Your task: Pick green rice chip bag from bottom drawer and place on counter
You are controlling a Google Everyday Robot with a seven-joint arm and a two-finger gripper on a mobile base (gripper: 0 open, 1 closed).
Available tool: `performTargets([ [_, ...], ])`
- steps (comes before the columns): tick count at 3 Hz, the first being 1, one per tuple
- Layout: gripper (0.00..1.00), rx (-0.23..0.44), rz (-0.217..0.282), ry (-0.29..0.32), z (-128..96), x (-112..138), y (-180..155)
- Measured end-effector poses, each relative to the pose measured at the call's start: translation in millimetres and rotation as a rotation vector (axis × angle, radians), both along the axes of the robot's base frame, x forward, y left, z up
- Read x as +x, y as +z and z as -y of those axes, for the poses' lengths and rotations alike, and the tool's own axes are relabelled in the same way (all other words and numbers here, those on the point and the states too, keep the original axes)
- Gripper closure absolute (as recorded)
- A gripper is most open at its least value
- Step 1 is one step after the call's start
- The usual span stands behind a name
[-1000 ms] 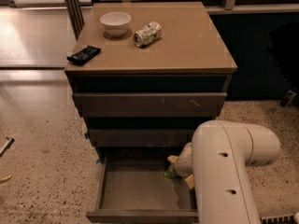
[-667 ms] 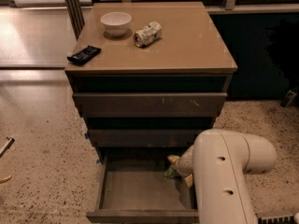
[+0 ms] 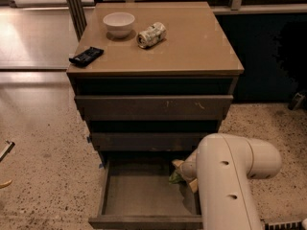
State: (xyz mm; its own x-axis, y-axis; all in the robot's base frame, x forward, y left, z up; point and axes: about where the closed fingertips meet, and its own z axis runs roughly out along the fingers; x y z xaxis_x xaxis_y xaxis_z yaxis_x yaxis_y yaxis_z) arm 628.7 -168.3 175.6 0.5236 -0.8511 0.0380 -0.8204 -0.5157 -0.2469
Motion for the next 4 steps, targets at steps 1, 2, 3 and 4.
performTargets([
  [1, 0.0, -0.014, -0.02, -0.009, 2.1, 2.1, -9.2],
  [2, 0.0, -0.015, -0.041, -0.02, 3.4, 4.7, -24.1],
  [3, 0.0, -0.015, -0.043, -0.03, 6.9, 14.6, -36.9],
  [4, 0.0, -0.024, -0.021, -0.045, 10.0, 27.8, -46.5],
])
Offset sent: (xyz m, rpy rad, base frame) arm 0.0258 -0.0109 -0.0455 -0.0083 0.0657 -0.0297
